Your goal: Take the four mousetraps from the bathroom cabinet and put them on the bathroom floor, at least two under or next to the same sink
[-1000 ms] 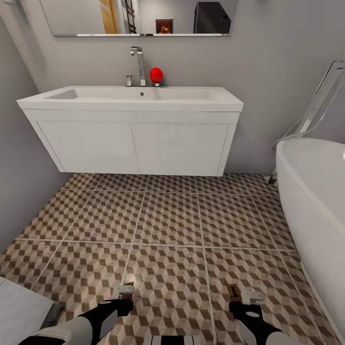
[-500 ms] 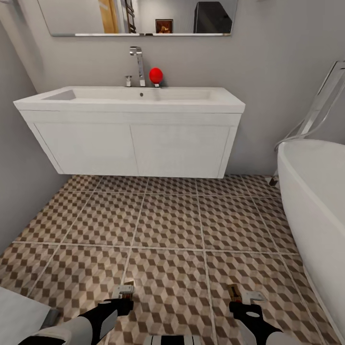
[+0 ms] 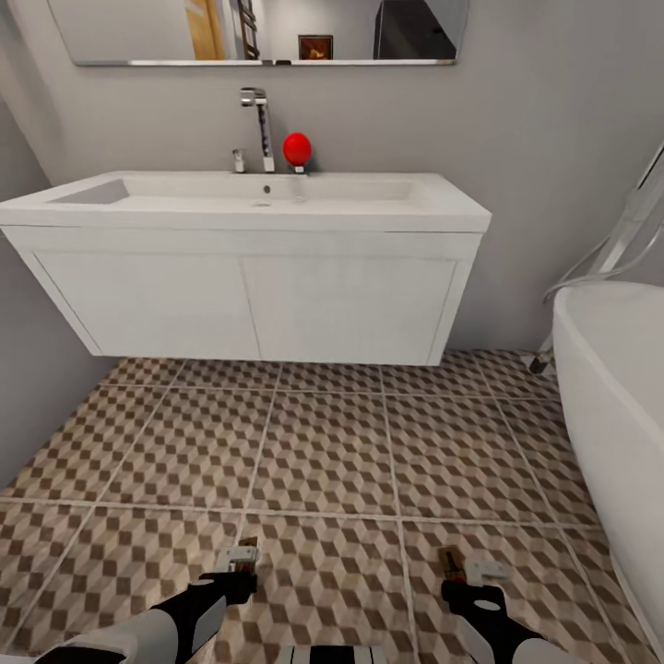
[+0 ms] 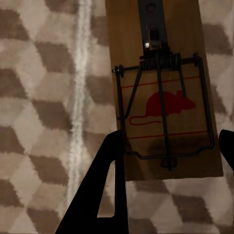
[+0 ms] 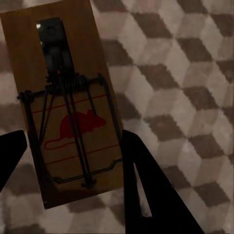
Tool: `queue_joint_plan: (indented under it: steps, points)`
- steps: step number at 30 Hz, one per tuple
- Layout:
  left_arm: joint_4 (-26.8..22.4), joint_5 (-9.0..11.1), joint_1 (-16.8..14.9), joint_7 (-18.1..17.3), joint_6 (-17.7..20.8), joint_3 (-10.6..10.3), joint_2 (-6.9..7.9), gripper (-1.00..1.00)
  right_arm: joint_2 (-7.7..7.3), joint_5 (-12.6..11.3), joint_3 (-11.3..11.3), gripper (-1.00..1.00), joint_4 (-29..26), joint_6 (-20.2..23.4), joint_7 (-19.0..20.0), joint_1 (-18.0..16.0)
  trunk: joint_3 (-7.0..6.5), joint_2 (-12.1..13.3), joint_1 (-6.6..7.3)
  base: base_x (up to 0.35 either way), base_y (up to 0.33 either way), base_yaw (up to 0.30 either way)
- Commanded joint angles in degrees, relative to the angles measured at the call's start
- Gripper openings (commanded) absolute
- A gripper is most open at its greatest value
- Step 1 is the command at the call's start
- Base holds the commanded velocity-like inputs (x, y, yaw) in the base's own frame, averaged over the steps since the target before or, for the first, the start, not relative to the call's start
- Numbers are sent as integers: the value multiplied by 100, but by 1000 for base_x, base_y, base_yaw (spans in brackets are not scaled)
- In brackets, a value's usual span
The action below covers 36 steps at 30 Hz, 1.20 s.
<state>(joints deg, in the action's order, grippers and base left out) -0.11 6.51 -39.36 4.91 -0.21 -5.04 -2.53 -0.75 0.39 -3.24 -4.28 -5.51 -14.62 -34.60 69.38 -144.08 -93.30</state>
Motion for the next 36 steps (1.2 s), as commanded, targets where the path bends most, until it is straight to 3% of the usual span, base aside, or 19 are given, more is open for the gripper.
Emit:
queue_joint_plan:
  steps: [1,18,36]
  points:
    - [-1,59,-2,19,-1,-50,-2,-100,0,1,-31,-100,6,-29,3,-3,4,-1,-2,322,0,0]
    - [-1,61,-2,26,3,-48,7,-100,-5,-4,-36,-100,6,-29,-8,-3,4,-1,-2,301,0,0]
    - [2,86,-2,36,3,-43,7,-100,-8,-4,-36,-100,6,-29,-15,-3,4,-1,-2,21,0,0]
